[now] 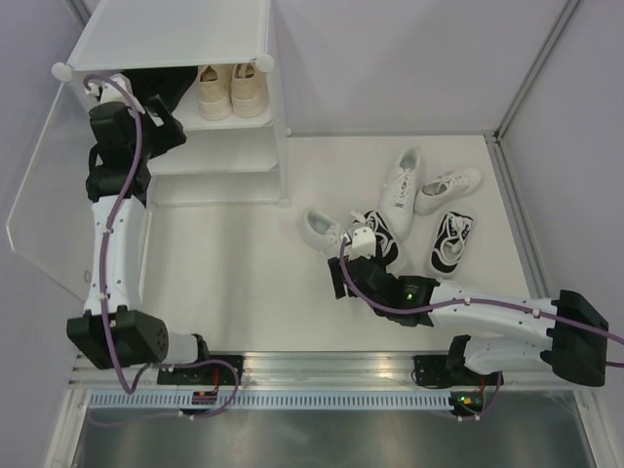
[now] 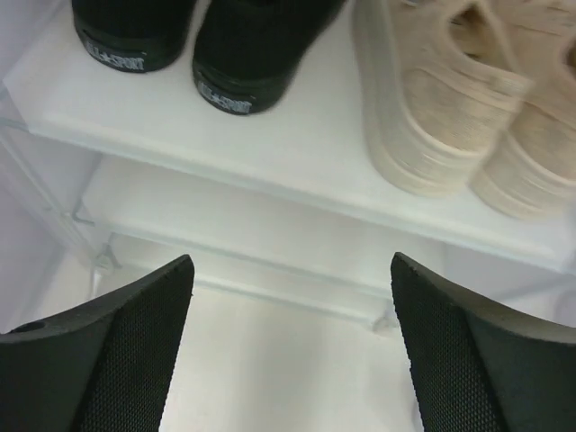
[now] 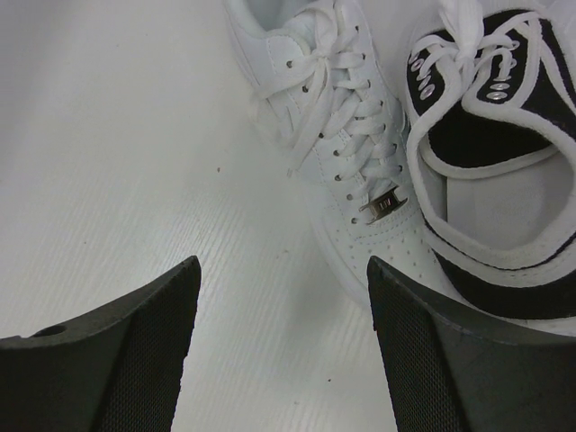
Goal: Place and organize the shoes in the shoe cabinet
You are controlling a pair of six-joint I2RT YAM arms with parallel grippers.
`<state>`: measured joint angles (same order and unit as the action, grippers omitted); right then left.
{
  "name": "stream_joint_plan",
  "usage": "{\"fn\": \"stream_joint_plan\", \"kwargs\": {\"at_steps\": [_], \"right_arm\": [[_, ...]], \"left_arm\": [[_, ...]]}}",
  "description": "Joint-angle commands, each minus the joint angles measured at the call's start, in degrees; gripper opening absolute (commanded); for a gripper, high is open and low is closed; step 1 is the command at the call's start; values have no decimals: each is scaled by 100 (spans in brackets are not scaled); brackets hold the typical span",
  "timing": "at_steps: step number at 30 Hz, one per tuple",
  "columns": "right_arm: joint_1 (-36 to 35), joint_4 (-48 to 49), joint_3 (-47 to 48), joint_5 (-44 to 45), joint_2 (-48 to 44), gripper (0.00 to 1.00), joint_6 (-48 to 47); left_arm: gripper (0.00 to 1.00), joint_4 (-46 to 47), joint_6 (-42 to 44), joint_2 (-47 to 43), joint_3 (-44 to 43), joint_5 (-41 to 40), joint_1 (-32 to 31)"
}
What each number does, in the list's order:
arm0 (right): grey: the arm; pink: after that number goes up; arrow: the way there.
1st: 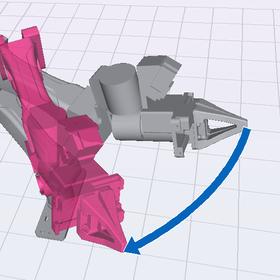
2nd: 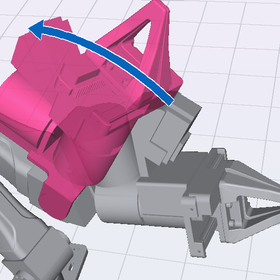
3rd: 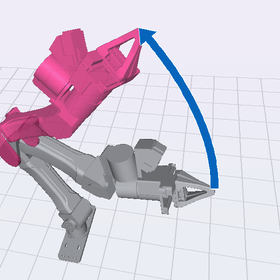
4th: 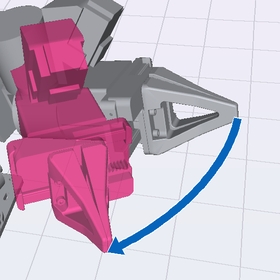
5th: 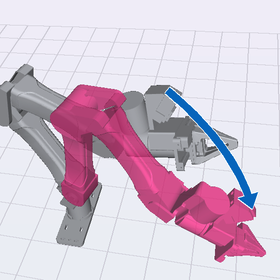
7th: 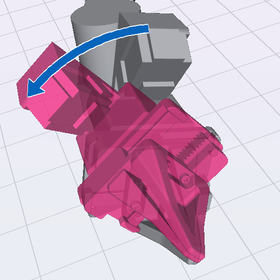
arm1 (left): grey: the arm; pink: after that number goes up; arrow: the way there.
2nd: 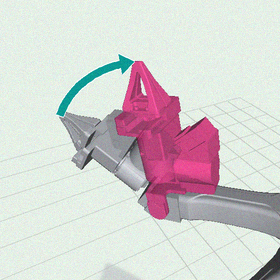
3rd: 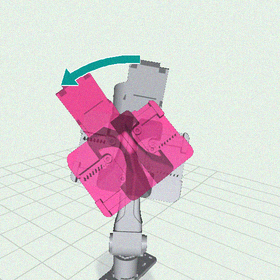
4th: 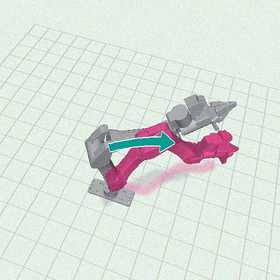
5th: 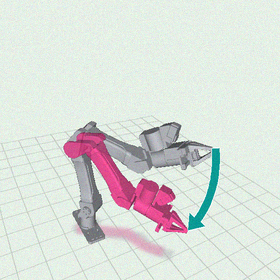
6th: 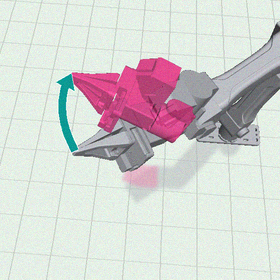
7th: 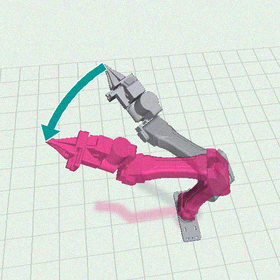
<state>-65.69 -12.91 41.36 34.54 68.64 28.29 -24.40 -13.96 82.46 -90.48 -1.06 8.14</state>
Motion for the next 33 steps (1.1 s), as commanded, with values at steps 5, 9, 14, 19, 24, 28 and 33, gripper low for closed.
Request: {"fn": "stream_joint_plan", "kwargs": {"at_steps": [5,9,14,19,24,28,33], "right_arm": [[-5,-852,697,684,-421,80,352],[117,-1441,908,1035,-615,81,588],[915,-2197,1014,906,-1018,84,950],[1909,-2488,1023,326,-1257,84,845],[2876,-2831,1295,-201,-976,85,634],[3290,-2770,1663,-896,-660,85,335],[3282,-2858,2138,-1494,-89,84,1]], "left_arm": [[97,-644,-582,-1924,1215,1573,-295],[98,-1127,-328,-2567,1892,1925,-813],[99,-1225,-73,-3367,3069,2075,-1894],[100,-1164,-107,-3692,4123,2048,-2291],[100,-900,-353,-3842,4609,1751,-2291],[100,-672,-292,-3684,4925,1196,-2291],[100,-513,-257,-3648,5022,1283,-2291]]}}
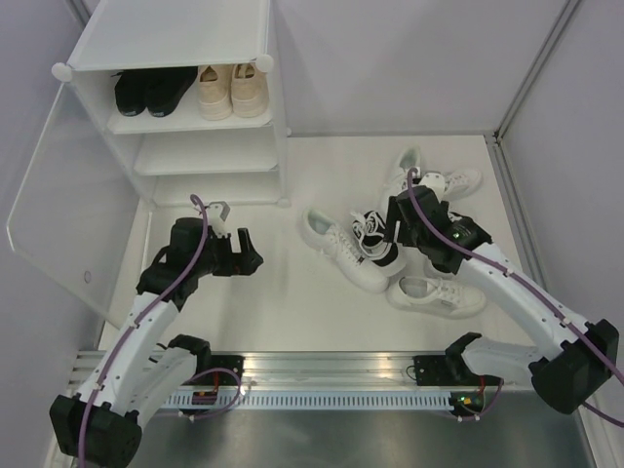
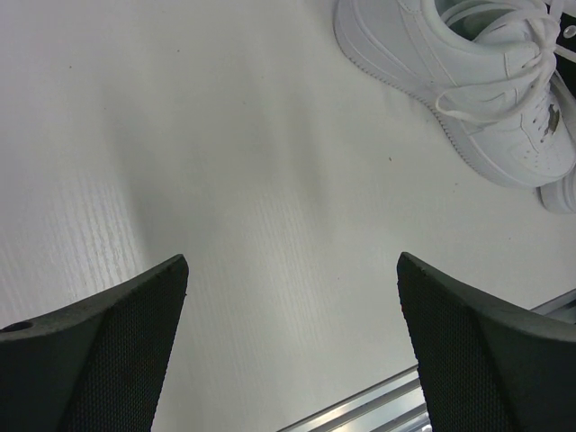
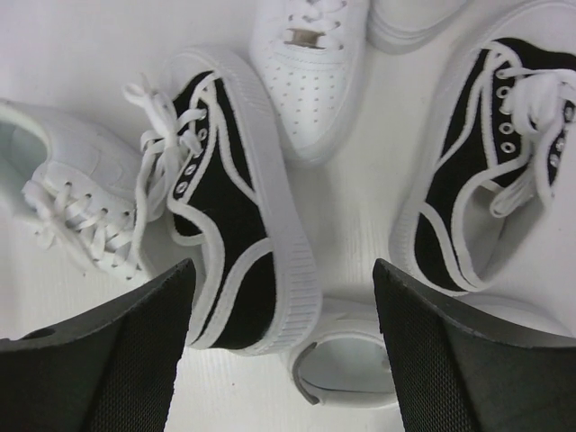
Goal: Place and organize the shoes in the shoe cabinet
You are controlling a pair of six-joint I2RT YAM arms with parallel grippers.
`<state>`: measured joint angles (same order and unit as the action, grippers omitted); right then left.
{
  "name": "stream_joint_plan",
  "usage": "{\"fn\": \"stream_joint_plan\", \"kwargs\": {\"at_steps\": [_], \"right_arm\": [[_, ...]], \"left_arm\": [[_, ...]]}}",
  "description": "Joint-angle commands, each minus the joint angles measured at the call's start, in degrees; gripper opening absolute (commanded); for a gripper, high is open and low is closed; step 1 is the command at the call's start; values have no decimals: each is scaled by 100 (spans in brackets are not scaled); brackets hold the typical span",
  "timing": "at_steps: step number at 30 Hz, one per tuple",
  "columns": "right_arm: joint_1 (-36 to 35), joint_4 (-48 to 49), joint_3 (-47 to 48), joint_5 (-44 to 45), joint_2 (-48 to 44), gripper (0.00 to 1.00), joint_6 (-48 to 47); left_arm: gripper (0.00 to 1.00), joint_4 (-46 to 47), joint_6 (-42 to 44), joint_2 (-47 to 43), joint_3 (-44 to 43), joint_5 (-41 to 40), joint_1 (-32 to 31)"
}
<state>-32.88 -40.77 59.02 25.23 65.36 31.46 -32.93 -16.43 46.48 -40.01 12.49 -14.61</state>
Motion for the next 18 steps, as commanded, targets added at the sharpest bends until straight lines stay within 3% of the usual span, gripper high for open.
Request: {"fn": "stream_joint_plan", "kwargs": {"at_steps": [1,18], "right_arm": [[1,-123,495,-607,475,84,-351],[1,-36,602,-704,1654,83,-483]], "left_arm": [[100,340,42,-86,2,-89,-15],[99,260,69,-526,90,-484,-7]]}}
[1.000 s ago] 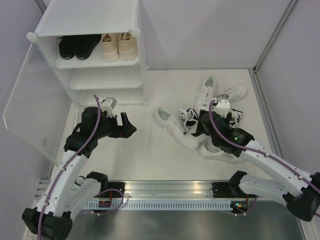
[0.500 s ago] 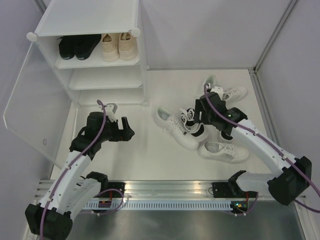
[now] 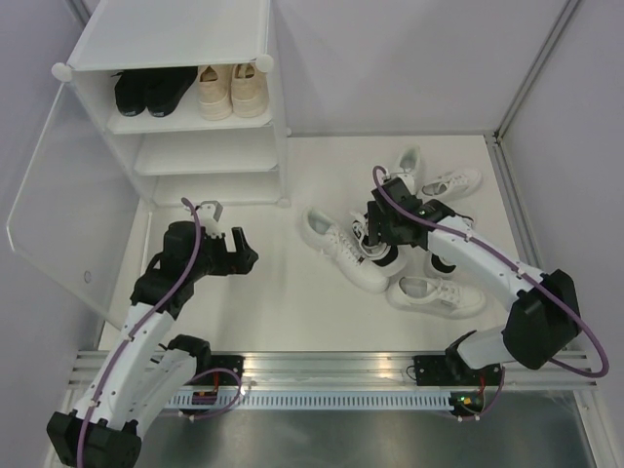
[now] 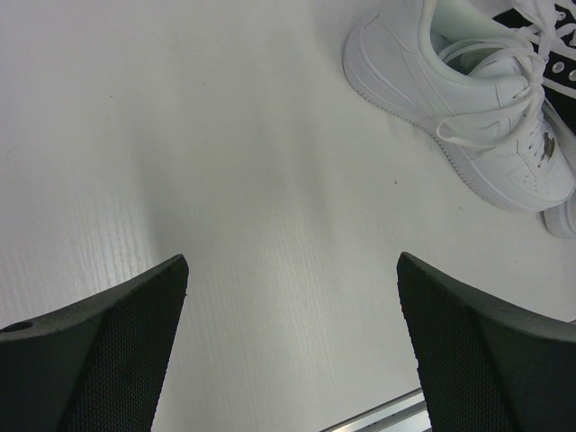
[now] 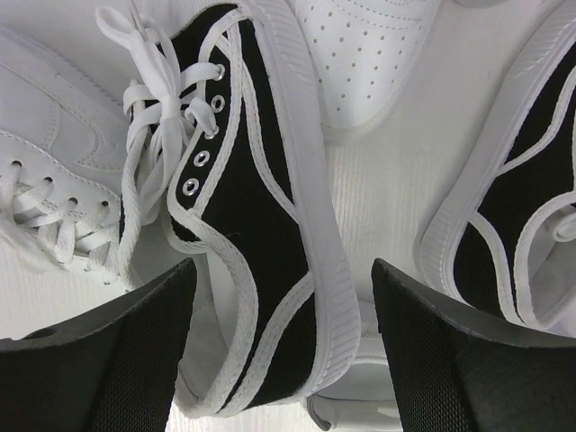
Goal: Place and organize the shoes in the shoe cabinet
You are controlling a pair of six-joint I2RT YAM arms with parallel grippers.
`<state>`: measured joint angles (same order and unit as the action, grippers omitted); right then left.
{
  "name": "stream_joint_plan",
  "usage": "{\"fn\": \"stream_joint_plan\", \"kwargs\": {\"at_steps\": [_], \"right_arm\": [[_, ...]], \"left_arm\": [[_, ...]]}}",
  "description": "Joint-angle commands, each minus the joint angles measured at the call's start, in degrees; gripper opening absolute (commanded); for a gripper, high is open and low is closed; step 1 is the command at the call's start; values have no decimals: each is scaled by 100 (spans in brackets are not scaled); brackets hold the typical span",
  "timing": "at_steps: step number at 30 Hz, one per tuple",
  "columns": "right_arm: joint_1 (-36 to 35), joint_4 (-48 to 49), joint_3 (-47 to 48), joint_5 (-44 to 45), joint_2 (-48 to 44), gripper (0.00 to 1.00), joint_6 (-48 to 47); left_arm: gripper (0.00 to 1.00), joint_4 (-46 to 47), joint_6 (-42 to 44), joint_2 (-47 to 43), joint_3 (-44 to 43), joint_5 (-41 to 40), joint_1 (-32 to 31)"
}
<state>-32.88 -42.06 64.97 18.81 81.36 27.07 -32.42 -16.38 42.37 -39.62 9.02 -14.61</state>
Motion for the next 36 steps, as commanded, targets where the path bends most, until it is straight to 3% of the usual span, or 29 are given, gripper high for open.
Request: {"fn": "stream_joint_plan", "kwargs": {"at_steps": [1,9,15,19,24,31,36], "right_arm": [[10,84,-10,-61,81,83,-44],[422,-83,-317,449,-242,83,281],[1406,110,-844,352,-1130,83,571],[2380,347,-1214,-340,-1184,83,589],[2997,962,-1750,-817,-851,78,668],[3113,1560,-2041,-1054,-341,63,624],[3113,1693,-2041,-1125,73,63,589]], "left_arm": [[99,202,65,-124,42,-137,-7],[99,193,74,-106,50,-242,-7],[99,184,74,-71,42,-243,2],[99,184,82,-45,33,-207,2],[99,193,83,-45,42,-172,2],[99,193,82,-45,51,-163,2],[99,184,82,-27,59,-163,2]]}}
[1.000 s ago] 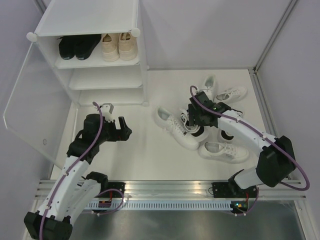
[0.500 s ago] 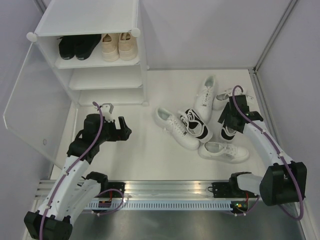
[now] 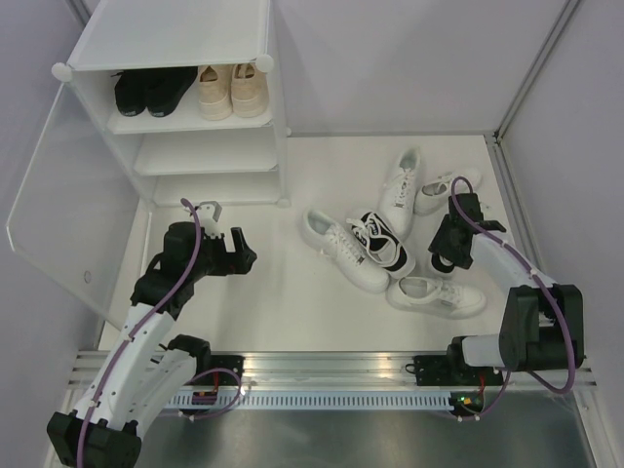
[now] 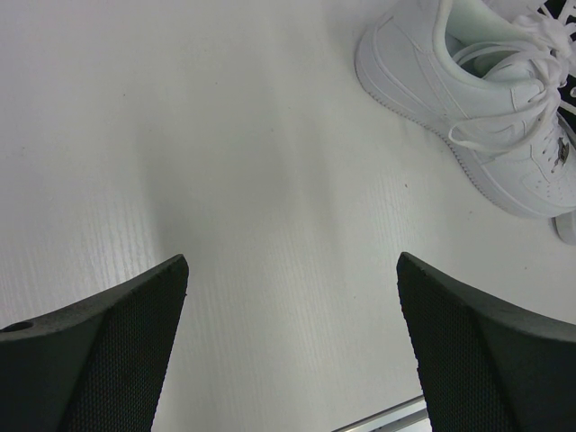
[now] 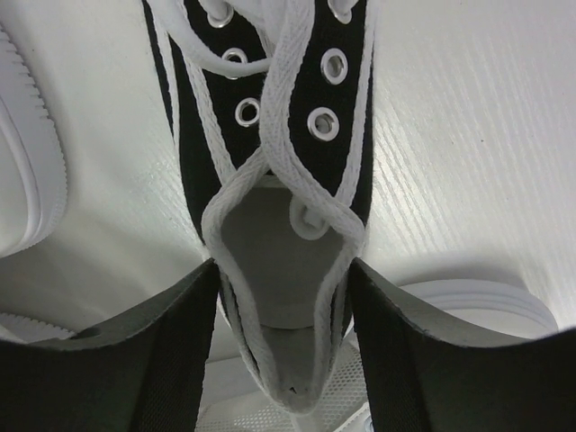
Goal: Place and organize the shoes in the shoe cabinet
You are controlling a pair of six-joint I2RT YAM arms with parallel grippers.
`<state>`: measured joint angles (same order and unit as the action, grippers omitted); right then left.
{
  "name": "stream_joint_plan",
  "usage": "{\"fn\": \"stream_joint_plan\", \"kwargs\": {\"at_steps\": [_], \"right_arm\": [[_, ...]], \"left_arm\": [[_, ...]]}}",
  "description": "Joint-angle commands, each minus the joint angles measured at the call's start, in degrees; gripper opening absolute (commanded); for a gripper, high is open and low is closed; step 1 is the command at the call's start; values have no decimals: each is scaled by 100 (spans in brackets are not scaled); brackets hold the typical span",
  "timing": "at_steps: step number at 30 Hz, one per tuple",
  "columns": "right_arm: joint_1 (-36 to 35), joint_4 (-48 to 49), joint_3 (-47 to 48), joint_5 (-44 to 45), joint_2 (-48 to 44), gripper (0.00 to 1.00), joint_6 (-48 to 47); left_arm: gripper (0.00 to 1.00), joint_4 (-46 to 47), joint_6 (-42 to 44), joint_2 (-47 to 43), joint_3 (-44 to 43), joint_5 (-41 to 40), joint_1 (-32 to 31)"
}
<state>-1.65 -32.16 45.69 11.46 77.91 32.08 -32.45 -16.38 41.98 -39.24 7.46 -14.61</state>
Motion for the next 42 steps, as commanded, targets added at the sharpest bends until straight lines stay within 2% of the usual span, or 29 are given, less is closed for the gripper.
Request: {"fn": "stream_joint_plan", "kwargs": {"at_steps": [1,3,9,13,16,19,24,29,32,33,35,36,39,42], "right_arm": [[-11,694,-104,-382,366,65,114],[-11,554,-96,-172,217,69,229],[-2,0,229,531,-548,74,308],[59,-159,353,980,-680,74,518],[286,-28,274,867,-733,70,598],[358,157,203,769,-489,69,660],[455,587,-42,480,-4,62,704],[473,913,-253,392,532,60,748],[490,1010,-350,383,568,45,756],[490,1010,-350,383,533,33,730],[490,897,-289,497,340,22,695],[490,835,-237,549,269,12,651],[482,457,53,673,-56,1,572],[464,228,291,752,-512,1,484]], "left_arm": [[99,195,74,4,22,-8,2],[99,195,74,4,22,-17,2],[99,186,74,4,31,-34,2],[99,195,74,12,22,-17,2],[99,186,74,-14,31,-17,2],[99,186,74,-14,31,-17,2],[99,186,74,-32,31,-17,2],[99,186,74,-40,40,-43,2],[99,195,74,-32,40,-43,2],[99,195,74,-32,40,-52,2],[99,186,74,-32,40,-70,2],[99,195,65,-32,40,-70,2],[99,186,74,-32,31,-122,2],[99,186,74,-49,13,-210,2]]}}
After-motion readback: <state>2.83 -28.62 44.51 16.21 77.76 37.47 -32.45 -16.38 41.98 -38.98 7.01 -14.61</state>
